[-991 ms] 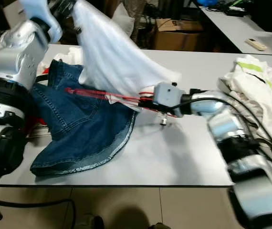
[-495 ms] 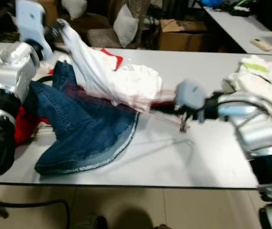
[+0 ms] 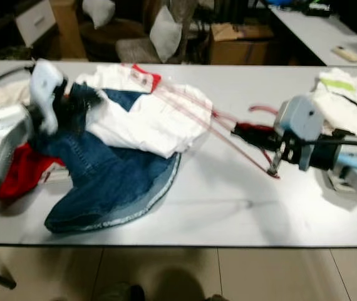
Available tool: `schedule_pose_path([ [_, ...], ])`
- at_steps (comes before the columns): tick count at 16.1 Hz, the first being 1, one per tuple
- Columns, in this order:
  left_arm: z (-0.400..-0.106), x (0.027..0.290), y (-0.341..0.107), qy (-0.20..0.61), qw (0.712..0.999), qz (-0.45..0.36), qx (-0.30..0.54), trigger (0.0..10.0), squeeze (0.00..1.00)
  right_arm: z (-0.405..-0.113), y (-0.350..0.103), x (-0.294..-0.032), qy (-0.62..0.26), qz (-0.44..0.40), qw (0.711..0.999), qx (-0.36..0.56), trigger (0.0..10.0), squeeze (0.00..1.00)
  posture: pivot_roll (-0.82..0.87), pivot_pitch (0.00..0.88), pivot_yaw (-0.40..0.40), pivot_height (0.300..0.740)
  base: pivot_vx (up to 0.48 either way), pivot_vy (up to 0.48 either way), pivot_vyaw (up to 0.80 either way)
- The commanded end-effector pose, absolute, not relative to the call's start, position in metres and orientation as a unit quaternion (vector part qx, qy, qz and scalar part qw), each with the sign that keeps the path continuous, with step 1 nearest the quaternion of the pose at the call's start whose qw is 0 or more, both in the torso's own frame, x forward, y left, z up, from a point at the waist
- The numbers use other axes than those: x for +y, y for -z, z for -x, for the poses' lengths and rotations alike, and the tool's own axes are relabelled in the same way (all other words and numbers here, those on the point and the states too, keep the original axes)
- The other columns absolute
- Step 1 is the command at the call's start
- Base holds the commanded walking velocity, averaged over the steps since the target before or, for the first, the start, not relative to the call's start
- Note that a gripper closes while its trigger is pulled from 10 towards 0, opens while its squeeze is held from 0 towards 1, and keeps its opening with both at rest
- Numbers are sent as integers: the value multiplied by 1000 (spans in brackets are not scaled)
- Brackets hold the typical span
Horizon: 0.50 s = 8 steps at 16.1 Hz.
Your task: Hang hanger
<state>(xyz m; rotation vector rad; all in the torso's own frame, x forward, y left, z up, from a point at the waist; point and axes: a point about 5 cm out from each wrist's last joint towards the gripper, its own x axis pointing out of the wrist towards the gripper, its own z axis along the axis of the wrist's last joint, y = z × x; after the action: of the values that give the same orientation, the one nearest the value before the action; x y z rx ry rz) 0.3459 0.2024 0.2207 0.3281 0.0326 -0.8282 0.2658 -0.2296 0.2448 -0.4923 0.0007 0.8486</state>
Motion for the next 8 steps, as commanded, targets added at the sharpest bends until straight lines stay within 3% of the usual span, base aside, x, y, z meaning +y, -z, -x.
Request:
schedule_pose_path([
  [1,-340,195,-230,432,886,-168,12,10000,1000,-264,-248,-229,-391,231,891,-6,10000,0,-52,0,83,740,0,0,0],
  [5,-286,201,-199,504,816,-242,146,10000,1000,-259,-222,-227,-276,179,944,32,10000,0,-64,0,96,740,0,0,0],
  [8,-264,202,-207,541,803,-187,170,10000,1000,-257,-210,-224,-247,150,956,43,10000,0,-69,0,89,740,0,0,0],
])
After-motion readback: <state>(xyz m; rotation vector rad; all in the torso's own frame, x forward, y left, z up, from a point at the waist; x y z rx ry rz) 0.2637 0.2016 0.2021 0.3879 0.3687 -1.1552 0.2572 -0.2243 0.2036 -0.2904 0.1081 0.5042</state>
